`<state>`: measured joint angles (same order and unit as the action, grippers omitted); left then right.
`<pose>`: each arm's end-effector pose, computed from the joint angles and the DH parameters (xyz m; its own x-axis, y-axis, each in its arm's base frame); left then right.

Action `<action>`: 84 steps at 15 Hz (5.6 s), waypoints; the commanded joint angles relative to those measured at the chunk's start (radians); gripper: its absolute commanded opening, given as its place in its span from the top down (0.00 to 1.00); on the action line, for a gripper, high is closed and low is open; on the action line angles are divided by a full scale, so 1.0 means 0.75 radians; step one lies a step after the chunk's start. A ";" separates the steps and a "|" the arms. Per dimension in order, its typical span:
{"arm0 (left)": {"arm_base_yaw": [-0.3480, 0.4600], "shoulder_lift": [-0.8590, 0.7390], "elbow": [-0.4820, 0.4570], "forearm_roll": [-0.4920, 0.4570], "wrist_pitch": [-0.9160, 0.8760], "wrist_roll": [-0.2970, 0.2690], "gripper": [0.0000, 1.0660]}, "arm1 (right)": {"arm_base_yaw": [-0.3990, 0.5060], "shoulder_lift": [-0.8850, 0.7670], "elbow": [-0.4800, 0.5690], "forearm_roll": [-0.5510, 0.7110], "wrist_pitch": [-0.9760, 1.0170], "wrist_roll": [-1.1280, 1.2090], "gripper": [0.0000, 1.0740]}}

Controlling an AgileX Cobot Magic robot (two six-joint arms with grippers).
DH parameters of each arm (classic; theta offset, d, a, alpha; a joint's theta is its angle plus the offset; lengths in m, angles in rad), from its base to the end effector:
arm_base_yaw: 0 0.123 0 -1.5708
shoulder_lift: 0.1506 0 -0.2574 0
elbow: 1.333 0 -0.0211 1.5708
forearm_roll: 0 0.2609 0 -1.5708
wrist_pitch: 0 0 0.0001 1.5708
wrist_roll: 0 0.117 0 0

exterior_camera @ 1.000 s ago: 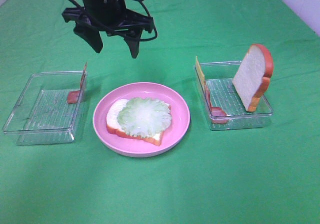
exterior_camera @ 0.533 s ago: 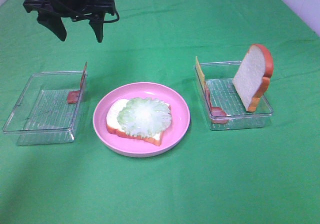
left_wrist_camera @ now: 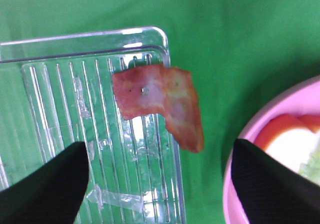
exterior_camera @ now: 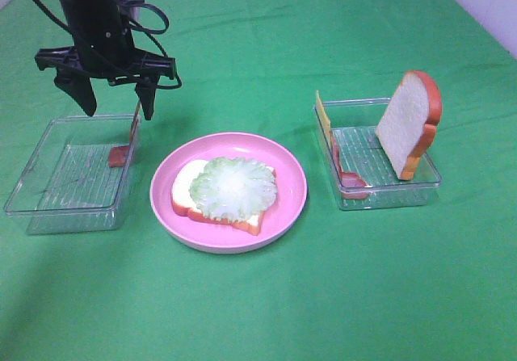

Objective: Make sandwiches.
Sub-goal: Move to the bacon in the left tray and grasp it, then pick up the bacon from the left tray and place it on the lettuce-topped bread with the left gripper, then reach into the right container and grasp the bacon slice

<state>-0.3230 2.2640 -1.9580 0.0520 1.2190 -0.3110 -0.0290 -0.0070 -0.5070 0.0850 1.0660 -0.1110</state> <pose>0.4447 -0.1428 0.1422 -0.9896 0.0270 -0.1413 0.0261 0.9996 0.0079 0.0530 0.0072 0.2726 -0.4430 -0.0567 -0.8947 -0.0686 0.9972 -0.0293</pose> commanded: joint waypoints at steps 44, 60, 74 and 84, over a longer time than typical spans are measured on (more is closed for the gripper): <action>-0.372 -0.048 0.011 -0.489 -0.101 0.296 1.00 | -0.012 -0.017 0.001 -0.001 -0.009 -0.004 0.23; -0.372 -0.047 0.011 -0.148 -0.033 0.175 1.00 | -0.012 -0.017 0.001 -0.001 -0.009 -0.004 0.23; -0.368 -0.119 -0.012 -0.105 0.088 0.155 0.21 | -0.012 -0.017 0.001 -0.001 -0.009 -0.004 0.23; -0.368 -0.675 -0.027 -0.001 0.089 0.228 0.21 | -0.012 -0.017 0.001 -0.001 -0.009 -0.004 0.23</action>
<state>-0.5980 1.7720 -1.9740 0.0490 1.2170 -0.1450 -0.0290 -0.0070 -0.5070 0.0850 1.0660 -0.1110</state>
